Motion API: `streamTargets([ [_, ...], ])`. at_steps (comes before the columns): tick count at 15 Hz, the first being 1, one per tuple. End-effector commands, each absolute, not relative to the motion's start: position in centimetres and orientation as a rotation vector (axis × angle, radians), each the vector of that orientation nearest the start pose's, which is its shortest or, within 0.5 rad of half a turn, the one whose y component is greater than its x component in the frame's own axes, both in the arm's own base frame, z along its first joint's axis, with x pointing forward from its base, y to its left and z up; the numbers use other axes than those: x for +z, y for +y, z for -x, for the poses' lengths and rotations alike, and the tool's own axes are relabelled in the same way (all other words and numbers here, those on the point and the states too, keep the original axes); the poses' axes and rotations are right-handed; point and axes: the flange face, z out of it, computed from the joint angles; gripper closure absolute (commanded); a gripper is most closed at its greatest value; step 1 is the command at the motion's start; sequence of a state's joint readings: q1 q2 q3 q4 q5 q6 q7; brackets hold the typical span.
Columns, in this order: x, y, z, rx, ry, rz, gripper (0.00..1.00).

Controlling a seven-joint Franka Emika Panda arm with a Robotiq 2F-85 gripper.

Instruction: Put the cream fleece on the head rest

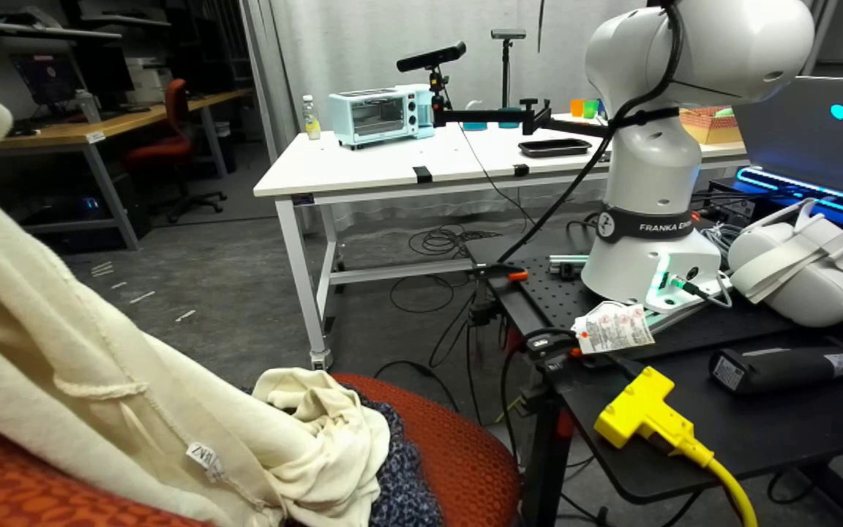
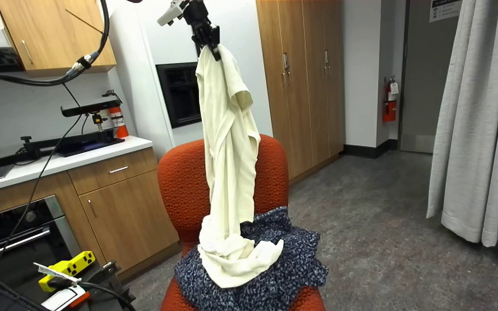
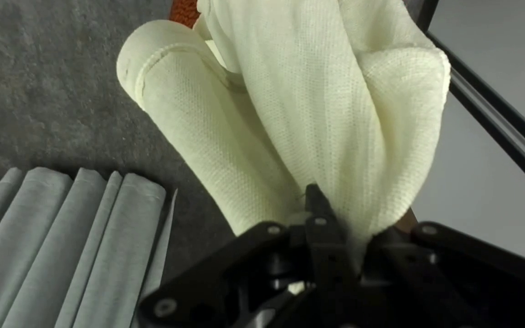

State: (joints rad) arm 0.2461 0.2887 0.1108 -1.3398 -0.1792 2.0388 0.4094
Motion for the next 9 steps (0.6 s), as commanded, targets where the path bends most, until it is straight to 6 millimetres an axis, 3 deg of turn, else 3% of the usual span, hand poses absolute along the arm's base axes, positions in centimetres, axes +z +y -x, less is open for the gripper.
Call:
streamTargets([
  [1, 64.3, 25.4, -66.4, -0.830, -0.031, 3.006, 0.98],
  [9, 68.4, 34.3, -65.2, -1.075, -0.212, 2.882, 0.98],
])
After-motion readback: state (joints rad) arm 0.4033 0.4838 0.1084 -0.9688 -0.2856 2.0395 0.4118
